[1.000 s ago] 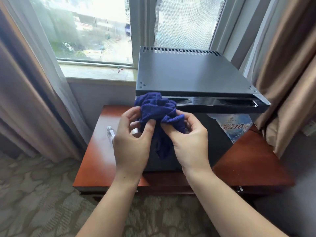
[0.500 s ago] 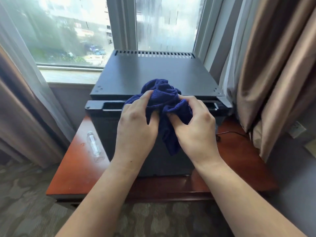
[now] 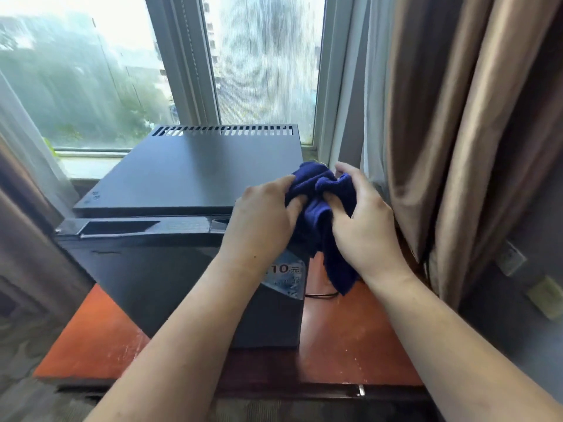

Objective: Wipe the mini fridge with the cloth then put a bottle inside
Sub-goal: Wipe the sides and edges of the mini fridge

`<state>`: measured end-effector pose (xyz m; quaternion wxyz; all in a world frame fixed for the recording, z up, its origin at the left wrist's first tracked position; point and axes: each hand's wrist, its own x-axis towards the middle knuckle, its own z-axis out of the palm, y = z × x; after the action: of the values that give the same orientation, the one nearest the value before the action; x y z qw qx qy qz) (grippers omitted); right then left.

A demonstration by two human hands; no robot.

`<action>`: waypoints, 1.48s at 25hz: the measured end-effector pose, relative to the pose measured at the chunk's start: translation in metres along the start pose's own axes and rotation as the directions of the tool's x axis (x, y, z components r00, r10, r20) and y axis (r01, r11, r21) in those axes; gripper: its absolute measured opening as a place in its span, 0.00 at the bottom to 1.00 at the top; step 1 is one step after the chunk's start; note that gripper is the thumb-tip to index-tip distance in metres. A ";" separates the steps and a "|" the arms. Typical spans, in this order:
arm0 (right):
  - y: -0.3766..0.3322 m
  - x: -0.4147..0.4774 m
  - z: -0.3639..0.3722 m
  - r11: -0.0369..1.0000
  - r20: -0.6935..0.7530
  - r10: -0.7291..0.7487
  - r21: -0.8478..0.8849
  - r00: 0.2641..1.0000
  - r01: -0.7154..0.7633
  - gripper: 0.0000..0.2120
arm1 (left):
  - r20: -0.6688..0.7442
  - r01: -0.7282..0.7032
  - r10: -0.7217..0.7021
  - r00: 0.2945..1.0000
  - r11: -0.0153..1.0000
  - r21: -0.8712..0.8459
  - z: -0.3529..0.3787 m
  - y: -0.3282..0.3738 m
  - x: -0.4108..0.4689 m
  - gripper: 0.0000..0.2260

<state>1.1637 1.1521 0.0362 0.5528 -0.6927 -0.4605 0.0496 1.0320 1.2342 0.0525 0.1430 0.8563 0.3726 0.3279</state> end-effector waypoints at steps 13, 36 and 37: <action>-0.002 0.071 0.043 0.972 0.470 0.069 -0.229 0.880 0.046 0.30 | 0.436 -0.239 0.128 0.891 0.948 0.210 -0.020 -0.059 0.109 0.15; 0.124 0.134 0.054 0.573 0.506 -0.011 0.710 0.863 -0.409 0.15 | 0.213 0.137 -0.201 0.956 0.950 0.280 0.046 0.002 0.129 0.21; 0.128 0.130 0.052 0.533 0.532 -0.017 0.721 0.846 -0.442 0.14 | 0.195 0.175 -0.228 0.954 0.951 0.257 0.049 0.009 0.121 0.20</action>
<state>1.2827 1.2836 -0.0307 0.6675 -0.3704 -0.4125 0.4971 1.1309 1.3166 0.0759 0.1137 0.8557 0.4765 0.1667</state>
